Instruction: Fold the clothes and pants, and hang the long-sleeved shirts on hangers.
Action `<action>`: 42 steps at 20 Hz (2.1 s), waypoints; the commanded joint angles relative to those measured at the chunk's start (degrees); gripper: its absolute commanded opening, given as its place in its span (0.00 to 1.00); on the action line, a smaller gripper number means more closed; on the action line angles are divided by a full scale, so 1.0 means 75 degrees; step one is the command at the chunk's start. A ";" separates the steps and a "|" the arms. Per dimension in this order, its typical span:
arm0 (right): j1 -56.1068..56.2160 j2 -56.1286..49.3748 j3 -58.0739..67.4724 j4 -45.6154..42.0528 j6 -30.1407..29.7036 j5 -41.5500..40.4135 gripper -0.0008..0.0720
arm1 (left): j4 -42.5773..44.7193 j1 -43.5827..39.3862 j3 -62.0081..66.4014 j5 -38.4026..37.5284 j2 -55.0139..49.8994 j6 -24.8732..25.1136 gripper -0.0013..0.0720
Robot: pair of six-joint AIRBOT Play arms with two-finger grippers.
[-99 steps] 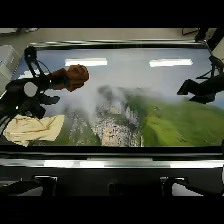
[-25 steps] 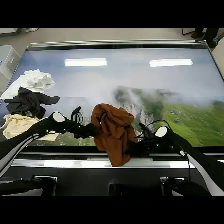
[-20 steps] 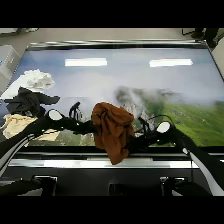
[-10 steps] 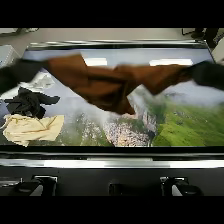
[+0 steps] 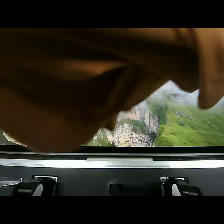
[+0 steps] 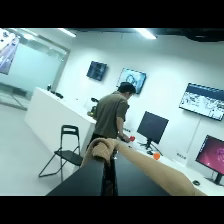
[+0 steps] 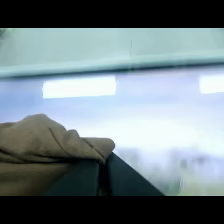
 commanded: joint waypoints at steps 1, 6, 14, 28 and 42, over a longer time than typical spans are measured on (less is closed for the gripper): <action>-0.0020 -0.0350 -0.1107 -0.0137 0.0711 0.2774 0.07 | 0.0332 0.0009 -0.0495 0.0052 -0.0265 0.0035 0.05; -0.0015 -0.0210 -0.6295 -0.0128 0.0379 0.2183 0.08 | 0.0329 -0.0571 -0.2457 0.0061 -0.1953 0.0440 0.05; -0.0015 -0.1684 -0.8148 -0.0122 0.0839 -0.3115 0.08 | -0.0117 -0.2060 -0.3582 0.0402 -0.5421 0.0408 0.05; -0.2623 -0.3538 -0.5359 0.0982 -0.0446 0.0653 0.94 | 0.2404 0.1853 -0.3698 -0.6280 -0.5260 -0.0399 0.98; -0.2314 -0.3383 -0.8635 0.2769 -0.1623 -0.0548 0.98 | 0.0947 -0.0399 -0.7061 -0.3200 -0.5015 -0.1151 0.53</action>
